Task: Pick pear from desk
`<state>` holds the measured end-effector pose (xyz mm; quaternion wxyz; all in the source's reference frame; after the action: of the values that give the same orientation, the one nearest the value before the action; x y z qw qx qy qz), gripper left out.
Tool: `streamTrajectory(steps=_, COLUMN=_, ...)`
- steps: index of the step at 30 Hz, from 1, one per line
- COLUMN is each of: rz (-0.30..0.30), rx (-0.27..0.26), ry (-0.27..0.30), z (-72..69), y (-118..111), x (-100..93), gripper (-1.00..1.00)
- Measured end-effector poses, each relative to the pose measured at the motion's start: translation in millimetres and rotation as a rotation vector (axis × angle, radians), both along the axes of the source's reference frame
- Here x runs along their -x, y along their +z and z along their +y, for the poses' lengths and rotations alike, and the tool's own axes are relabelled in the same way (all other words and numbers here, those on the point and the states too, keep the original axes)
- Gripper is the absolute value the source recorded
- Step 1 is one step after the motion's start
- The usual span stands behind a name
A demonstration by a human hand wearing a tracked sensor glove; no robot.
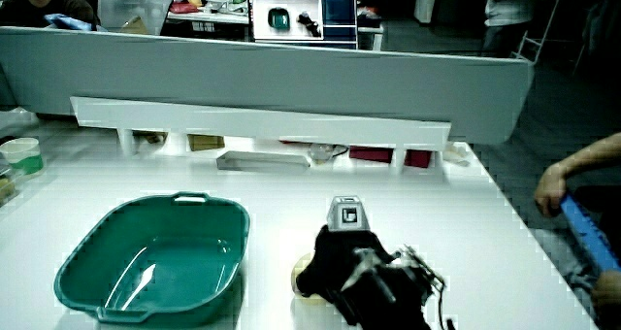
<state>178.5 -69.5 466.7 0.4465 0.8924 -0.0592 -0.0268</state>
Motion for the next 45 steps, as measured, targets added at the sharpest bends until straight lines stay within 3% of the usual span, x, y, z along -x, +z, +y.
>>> streamTrajectory(steps=1, rz=-0.020, rx=0.000, ry=-0.007, z=0.4, y=-2, x=1.1, gripper=0.65)
streamTrajectory(steps=9, rz=0.000, rx=-0.028, ry=0.004, z=-0.5, y=1, x=-0.4, gripper=0.86)
streamTrajectory(steps=11, rz=-0.028, rx=-0.057, ry=-0.004, z=2.6, y=-1, x=2.3, gripper=0.92)
streamTrajectory(steps=13, rz=-0.046, rx=-0.010, ry=0.001, z=7.7, y=2, x=5.8, gripper=0.97)
streamTrajectory(steps=14, rz=-0.017, rx=0.004, ry=0.000, z=8.1, y=6, x=6.0, gripper=1.00)
streamTrajectory(steps=17, rz=0.002, rx=-0.008, ry=-0.006, z=6.4, y=5, x=7.2, gripper=1.00)
streamTrajectory(steps=22, rz=-0.025, rx=-0.083, ry=-0.018, z=8.7, y=2, x=6.5, gripper=1.00)
streamTrajectory(steps=26, rz=-0.052, rx=-0.096, ry=-0.007, z=8.0, y=2, x=3.6, gripper=1.00)
streamTrajectory(steps=27, rz=-0.042, rx=-0.113, ry=-0.012, z=7.5, y=1, x=3.8, gripper=1.00)
streamTrajectory(steps=30, rz=-0.046, rx=-0.094, ry=-0.013, z=4.2, y=1, x=4.1, gripper=1.00)
streamTrajectory(steps=32, rz=-0.024, rx=-0.134, ry=-0.030, z=1.8, y=-1, x=6.1, gripper=1.00)
streamTrajectory(steps=36, rz=-0.059, rx=-0.121, ry=-0.038, z=0.2, y=-10, x=10.6, gripper=1.00)
streamTrajectory(steps=38, rz=-0.065, rx=-0.166, ry=-0.052, z=-1.9, y=-15, x=11.2, gripper=1.00)
streamTrajectory(steps=39, rz=-0.082, rx=-0.147, ry=-0.048, z=-3.3, y=-20, x=12.2, gripper=1.00)
streamTrajectory(steps=40, rz=-0.057, rx=-0.228, ry=-0.065, z=-5.9, y=-22, x=11.1, gripper=1.00)
streamTrajectory(steps=41, rz=-0.069, rx=-0.247, ry=-0.066, z=-8.9, y=-30, x=12.3, gripper=1.00)
streamTrajectory(steps=42, rz=-0.101, rx=-0.179, ry=-0.051, z=-10.7, y=-35, x=14.3, gripper=1.00)
streamTrajectory(steps=44, rz=-0.086, rx=-0.263, ry=-0.066, z=-14.6, y=-45, x=16.7, gripper=1.00)
streamTrajectory(steps=45, rz=-0.112, rx=-0.237, ry=-0.057, z=-16.9, y=-51, x=18.5, gripper=1.00)
